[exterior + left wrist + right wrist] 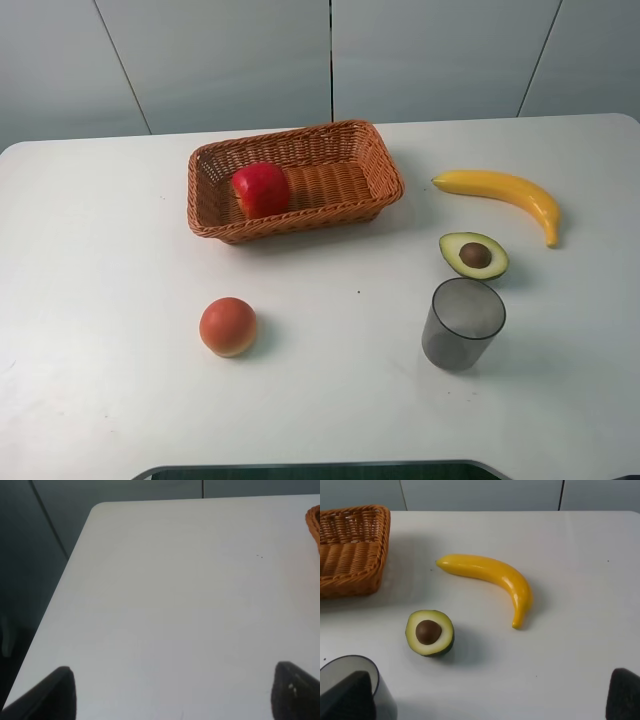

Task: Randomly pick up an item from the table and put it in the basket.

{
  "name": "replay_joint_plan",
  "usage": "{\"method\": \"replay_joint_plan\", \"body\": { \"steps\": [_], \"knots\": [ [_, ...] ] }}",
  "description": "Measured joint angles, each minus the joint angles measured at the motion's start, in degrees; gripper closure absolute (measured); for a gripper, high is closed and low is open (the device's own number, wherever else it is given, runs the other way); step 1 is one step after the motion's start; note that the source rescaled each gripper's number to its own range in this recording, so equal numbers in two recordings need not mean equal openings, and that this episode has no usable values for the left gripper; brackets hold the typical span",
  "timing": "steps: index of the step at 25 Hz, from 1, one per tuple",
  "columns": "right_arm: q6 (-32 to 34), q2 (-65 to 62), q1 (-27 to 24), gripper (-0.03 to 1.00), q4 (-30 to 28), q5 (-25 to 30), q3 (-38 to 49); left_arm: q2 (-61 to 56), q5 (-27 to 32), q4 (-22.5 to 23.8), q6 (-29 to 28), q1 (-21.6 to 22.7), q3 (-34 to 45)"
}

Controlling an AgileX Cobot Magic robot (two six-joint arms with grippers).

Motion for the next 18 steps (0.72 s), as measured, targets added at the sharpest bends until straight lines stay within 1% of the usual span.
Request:
{"method": "replay_joint_plan", "body": {
  "steps": [18],
  "knots": [
    [0.00,0.00,0.00,0.00,0.00,0.00,0.00,0.00,0.00,0.00,-0.10,0.00,0.00]
  ]
}}
